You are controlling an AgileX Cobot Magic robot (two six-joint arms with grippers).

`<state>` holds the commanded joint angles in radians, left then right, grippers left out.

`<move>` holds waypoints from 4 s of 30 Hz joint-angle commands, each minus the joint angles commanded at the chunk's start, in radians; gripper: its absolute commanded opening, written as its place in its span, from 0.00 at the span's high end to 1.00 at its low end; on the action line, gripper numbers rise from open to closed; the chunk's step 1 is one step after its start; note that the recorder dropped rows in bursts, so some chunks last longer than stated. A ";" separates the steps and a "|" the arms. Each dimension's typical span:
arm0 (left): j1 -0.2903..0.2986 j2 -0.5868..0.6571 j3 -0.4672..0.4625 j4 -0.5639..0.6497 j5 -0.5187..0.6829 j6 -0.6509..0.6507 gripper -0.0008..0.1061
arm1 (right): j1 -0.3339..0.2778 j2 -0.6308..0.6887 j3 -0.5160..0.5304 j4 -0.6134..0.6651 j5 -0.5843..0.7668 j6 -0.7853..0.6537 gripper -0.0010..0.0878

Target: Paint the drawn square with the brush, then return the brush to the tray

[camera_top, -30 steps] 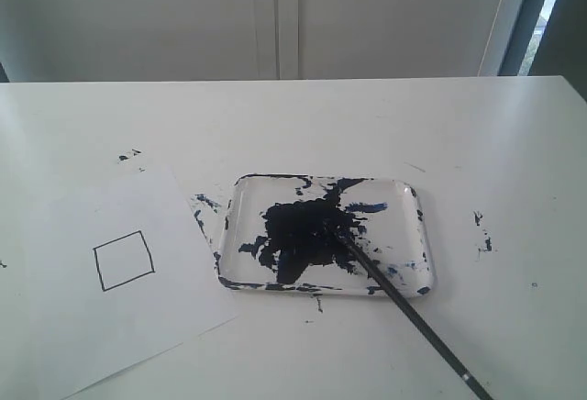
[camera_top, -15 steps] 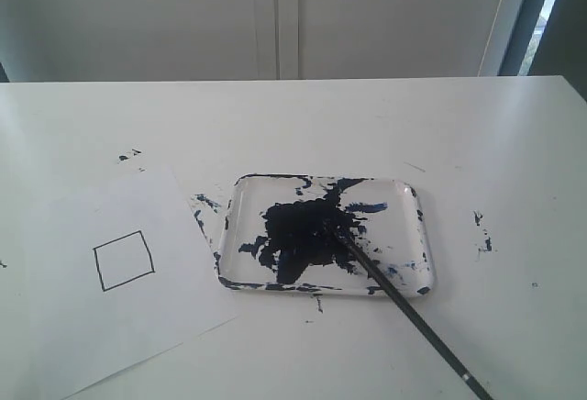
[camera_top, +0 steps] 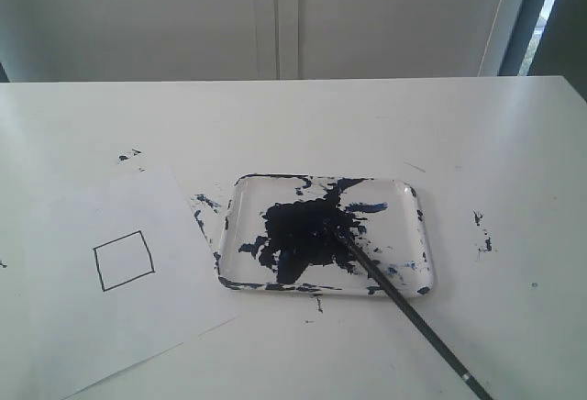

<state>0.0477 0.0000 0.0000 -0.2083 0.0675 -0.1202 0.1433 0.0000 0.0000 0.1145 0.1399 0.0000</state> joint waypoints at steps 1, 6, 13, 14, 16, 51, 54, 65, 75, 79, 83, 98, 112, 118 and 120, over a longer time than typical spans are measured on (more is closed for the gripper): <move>0.000 0.000 0.000 0.000 0.000 0.000 0.86 | 0.000 0.000 0.000 0.000 0.000 0.000 0.99; 0.000 0.000 0.000 0.007 0.000 0.025 0.86 | 0.000 0.000 0.000 0.000 -0.035 0.000 0.99; 0.000 0.000 0.000 -0.029 -0.042 -0.054 0.86 | 0.000 0.000 0.000 0.051 -0.178 0.192 0.99; 0.000 0.000 0.000 -0.039 -0.062 -0.099 0.86 | 0.000 0.000 0.000 0.051 -0.199 0.194 0.99; 0.000 0.000 0.000 -0.045 -0.114 -0.174 0.86 | 0.000 0.000 0.000 0.051 -0.223 0.194 0.99; -0.002 0.192 -0.499 -0.600 0.401 0.878 0.93 | 0.198 0.150 -0.433 0.113 0.194 -0.147 0.99; -0.002 0.210 -0.499 -0.600 0.425 0.880 0.99 | 0.252 0.211 -0.435 0.391 0.321 -0.499 0.99; -0.002 0.211 -0.499 -0.605 0.430 0.905 0.99 | 0.276 0.342 -0.431 0.593 0.469 -0.712 0.99; -0.002 0.211 -0.499 -0.645 0.506 0.912 0.99 | 0.276 0.452 -0.400 0.554 0.497 -0.715 0.99; -0.002 0.211 -0.499 -0.526 0.557 0.905 0.99 | 0.276 0.539 -0.382 0.554 0.459 -0.730 0.99; -0.002 0.211 -0.458 -0.507 0.556 0.849 0.99 | 0.276 0.638 -0.382 0.543 0.451 -0.740 0.99; -0.002 0.211 -0.373 -0.546 0.577 0.853 0.99 | 0.276 1.001 -0.382 0.539 0.486 -0.740 0.99; -0.002 0.211 -0.373 -0.546 0.577 0.853 0.99 | 0.276 1.127 -0.380 0.441 0.347 -0.748 0.67; -0.002 0.211 -0.373 -0.548 0.577 0.853 0.99 | 0.276 1.188 -0.361 0.443 0.280 -0.750 0.55; -0.002 0.211 -0.373 -0.548 0.577 0.853 0.99 | 0.276 1.202 -0.361 0.462 0.280 -0.759 0.55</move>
<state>0.0456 0.2115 -0.3728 -0.7567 0.6441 0.7324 0.4190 1.2022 -0.3609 0.5770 0.4196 -0.7591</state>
